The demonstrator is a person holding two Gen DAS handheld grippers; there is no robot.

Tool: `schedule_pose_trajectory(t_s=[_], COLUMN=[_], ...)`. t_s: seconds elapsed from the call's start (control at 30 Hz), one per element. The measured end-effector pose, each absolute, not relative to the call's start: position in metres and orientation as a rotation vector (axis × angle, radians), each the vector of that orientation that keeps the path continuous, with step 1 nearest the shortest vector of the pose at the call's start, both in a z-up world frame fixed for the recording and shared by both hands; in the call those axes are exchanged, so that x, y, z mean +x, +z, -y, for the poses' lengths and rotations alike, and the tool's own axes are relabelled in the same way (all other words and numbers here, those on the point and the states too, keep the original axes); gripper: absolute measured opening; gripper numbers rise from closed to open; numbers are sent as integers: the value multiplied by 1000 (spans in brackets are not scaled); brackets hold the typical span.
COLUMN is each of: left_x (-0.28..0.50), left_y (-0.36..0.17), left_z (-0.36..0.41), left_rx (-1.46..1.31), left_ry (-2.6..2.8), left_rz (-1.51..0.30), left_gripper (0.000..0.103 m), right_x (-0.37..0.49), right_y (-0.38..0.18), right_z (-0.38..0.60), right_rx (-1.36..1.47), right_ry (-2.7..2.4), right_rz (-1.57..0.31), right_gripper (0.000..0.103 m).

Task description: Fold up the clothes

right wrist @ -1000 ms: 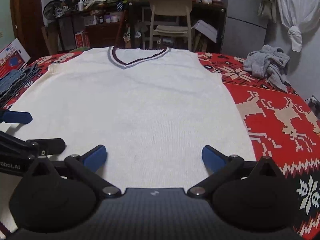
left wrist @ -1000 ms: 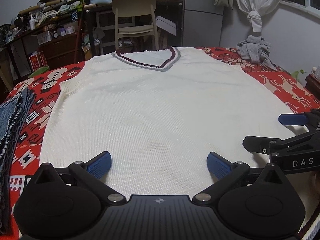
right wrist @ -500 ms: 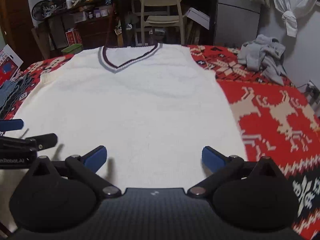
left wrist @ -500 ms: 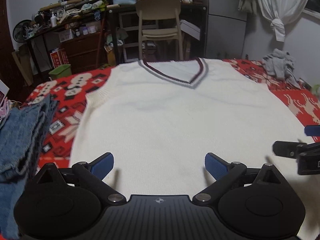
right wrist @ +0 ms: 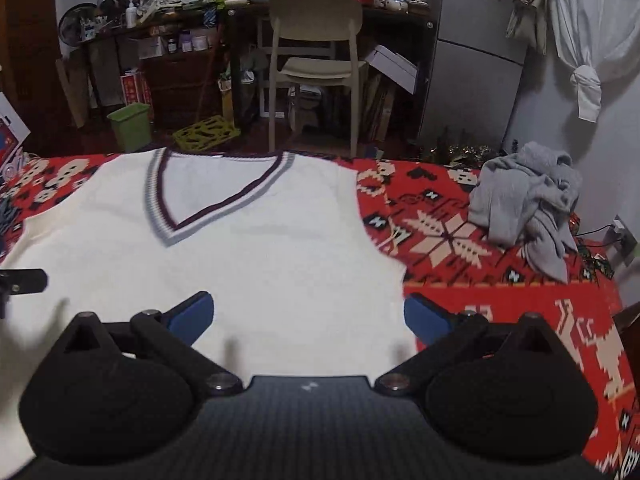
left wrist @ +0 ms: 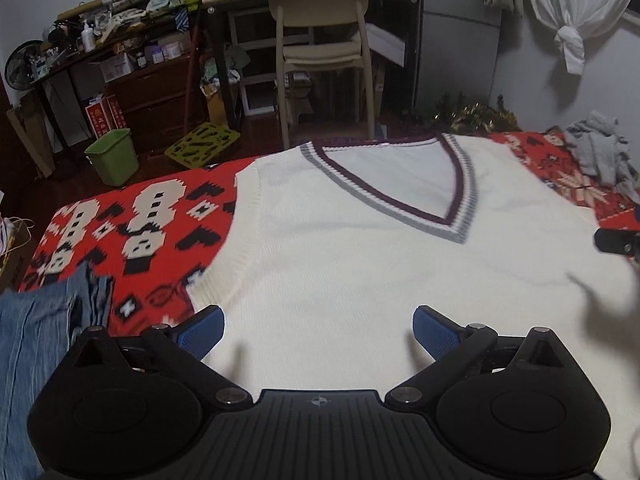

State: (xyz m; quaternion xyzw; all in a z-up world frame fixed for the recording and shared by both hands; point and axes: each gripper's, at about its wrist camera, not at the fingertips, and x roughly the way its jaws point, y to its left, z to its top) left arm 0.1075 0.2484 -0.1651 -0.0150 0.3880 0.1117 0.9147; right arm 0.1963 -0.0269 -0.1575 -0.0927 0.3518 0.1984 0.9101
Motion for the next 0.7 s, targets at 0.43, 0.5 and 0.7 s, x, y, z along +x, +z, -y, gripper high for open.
schedule_pose_trajectory(t_s=[0.43,0.5,0.7], left_x=[201,210,231], left_y=[-168,-171,-177], left_z=[-318,-327,-348], left_rx=[-46,-67,-66], left_ry=[305,297,278], left_rz=[-771,-766,-743], left_gripper=[101,101,101], right_x=[313,325,359], right_y=[-180,-183,-194], right_z=[0,-2,-7], right_rx=[-244,-223,-223], right_ry=[407,399,415], right_rz=[-812,-796,-750], right_gripper=[102,102,102])
